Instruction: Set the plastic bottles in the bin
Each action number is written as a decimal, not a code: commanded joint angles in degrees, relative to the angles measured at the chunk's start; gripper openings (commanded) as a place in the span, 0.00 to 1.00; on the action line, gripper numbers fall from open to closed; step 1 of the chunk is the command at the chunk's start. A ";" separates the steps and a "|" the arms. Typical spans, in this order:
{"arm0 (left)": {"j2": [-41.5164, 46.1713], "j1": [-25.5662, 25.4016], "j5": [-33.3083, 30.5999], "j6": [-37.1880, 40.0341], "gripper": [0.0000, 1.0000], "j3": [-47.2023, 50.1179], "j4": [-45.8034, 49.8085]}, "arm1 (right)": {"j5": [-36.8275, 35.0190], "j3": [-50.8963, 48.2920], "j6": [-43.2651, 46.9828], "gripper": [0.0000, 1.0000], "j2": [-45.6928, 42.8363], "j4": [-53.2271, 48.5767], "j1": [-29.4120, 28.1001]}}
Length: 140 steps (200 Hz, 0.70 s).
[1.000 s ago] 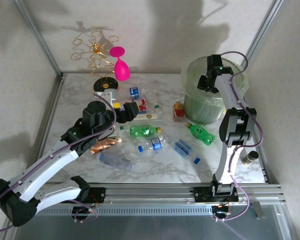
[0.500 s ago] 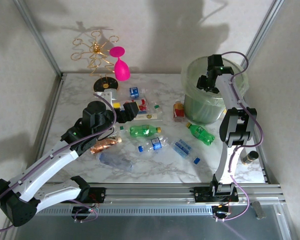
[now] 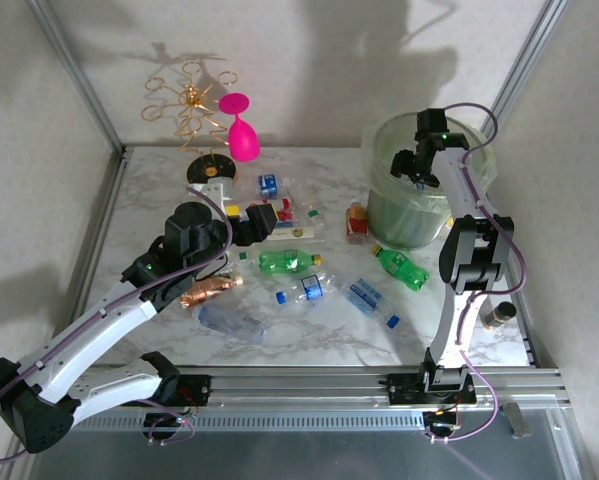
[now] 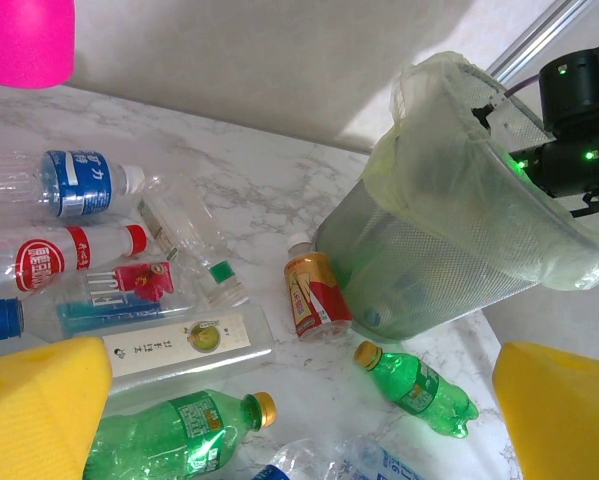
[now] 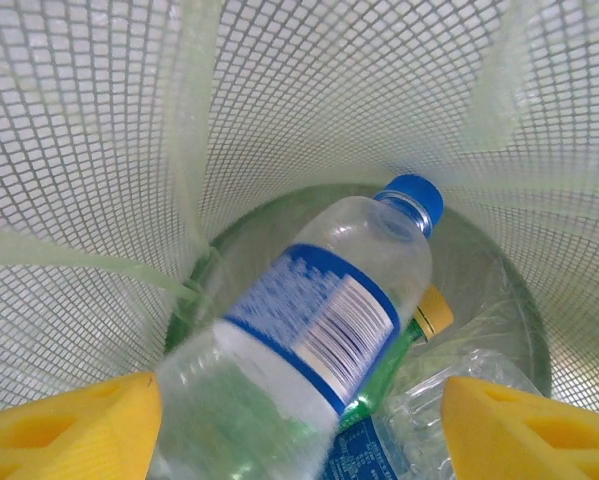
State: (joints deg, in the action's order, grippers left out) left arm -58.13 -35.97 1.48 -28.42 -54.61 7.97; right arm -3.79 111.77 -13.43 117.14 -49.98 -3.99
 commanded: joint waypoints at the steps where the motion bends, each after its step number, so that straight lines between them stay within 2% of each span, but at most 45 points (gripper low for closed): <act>1: 0.47 -0.42 -1.36 0.92 0.98 0.21 0.01 | 0.04 1.99 0.23 0.76 -3.95 0.70 0.45; 6: 0.43 -0.42 -1.39 0.92 0.98 0.22 0.08 | -0.16 2.36 -0.04 0.83 -4.38 0.71 0.39; 17: 0.34 -0.47 -1.39 0.91 0.98 0.26 0.00 | -0.63 3.13 -0.81 0.86 -5.52 1.07 0.42; 72: 0.55 -0.38 -2.28 0.56 0.97 -0.40 0.12 | -4.21 3.52 -4.67 0.85 -15.60 5.23 -0.20; 107: 1.06 -0.49 -3.80 -0.11 0.97 -0.79 1.43 | -9.10 1.19 -2.76 0.83 -23.33 6.25 -5.67; 140: 1.44 -0.51 -3.06 -1.76 0.97 -3.77 4.93 | -8.80 -3.01 -0.21 0.79 -30.04 5.56 -12.37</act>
State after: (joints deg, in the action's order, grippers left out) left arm -58.11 -35.97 -0.89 -28.69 -55.11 9.96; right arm -11.03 111.68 -15.77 90.65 -43.92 -12.29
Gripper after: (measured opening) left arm 0.972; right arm 0.801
